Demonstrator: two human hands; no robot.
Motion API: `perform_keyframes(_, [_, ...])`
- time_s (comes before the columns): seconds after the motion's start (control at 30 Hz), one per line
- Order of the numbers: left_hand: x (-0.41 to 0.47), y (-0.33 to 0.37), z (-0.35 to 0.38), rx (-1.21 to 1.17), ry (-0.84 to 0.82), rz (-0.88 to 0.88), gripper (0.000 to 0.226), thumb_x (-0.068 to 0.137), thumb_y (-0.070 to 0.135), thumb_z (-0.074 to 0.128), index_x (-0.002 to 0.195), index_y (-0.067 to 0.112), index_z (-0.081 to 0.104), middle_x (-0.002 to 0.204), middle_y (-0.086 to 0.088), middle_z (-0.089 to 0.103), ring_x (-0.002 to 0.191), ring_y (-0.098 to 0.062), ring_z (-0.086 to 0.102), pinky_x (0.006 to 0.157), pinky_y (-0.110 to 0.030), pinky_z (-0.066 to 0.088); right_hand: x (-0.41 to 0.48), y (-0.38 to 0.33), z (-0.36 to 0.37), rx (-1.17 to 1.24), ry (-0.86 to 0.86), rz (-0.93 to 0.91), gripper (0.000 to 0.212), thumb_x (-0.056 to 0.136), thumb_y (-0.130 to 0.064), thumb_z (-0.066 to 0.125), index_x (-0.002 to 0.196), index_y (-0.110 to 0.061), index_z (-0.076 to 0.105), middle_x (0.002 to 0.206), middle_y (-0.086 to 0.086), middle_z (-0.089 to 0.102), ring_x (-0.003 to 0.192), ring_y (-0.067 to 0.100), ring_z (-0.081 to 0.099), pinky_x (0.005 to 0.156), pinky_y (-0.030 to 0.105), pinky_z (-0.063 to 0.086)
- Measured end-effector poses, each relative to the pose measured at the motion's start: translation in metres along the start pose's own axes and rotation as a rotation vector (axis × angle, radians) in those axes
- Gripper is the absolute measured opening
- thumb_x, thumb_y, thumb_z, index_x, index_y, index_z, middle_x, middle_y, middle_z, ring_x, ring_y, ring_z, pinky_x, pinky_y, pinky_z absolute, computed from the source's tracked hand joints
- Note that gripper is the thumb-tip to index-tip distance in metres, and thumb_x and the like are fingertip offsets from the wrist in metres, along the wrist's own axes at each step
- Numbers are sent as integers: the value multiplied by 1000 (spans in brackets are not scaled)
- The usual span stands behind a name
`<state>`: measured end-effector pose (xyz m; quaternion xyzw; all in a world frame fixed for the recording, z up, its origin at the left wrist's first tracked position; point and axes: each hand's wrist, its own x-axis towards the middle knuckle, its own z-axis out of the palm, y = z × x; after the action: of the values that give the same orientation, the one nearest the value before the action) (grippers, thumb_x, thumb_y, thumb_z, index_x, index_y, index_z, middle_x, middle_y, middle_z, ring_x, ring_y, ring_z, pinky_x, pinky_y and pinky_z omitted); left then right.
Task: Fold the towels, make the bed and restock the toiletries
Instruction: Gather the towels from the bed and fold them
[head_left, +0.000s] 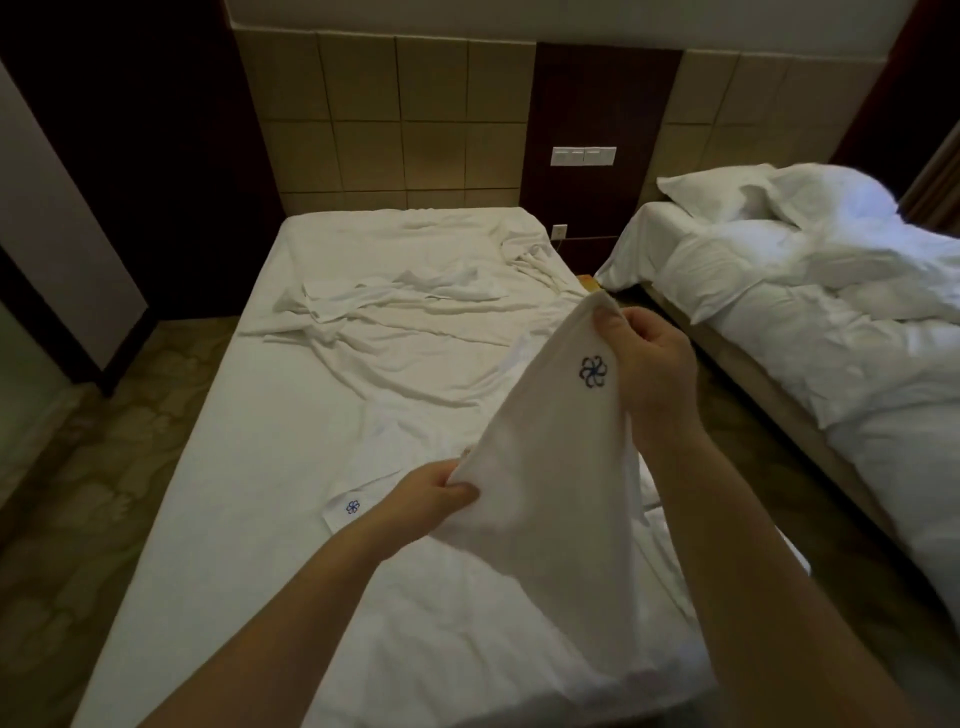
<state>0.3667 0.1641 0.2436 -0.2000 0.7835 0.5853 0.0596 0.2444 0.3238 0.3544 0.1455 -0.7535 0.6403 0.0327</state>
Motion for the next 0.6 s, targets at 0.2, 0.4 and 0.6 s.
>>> perform_keyframes(0.2, [-3, -13, 7, -165, 203, -67, 22, 94, 24, 57, 81, 6, 61, 71, -6, 58, 61, -17, 53, 55, -21, 47, 8, 14, -37, -160, 95, -5, 19, 96, -31, 52, 91, -17, 62, 82, -1, 62, 76, 15, 59, 63, 23, 46])
perform_keyframes(0.4, [-24, 45, 0, -302, 185, -3, 37, 95, 37, 52, 80, 5, 64, 54, 0, 51, 42, -9, 45, 42, -18, 38, -9, 49, -31, -395, -9, 42, 20, 98, -30, 47, 87, -14, 54, 73, -9, 51, 75, 13, 50, 64, 25, 37])
perform_keyframes(0.6, [-33, 78, 22, -161, 296, 119, 28, 96, 24, 52, 86, 0, 61, 79, -16, 57, 64, -19, 55, 57, -22, 49, -60, 35, 9, -290, 32, -118, 18, 92, -26, 57, 74, -23, 57, 66, -13, 56, 64, 5, 51, 60, 19, 39])
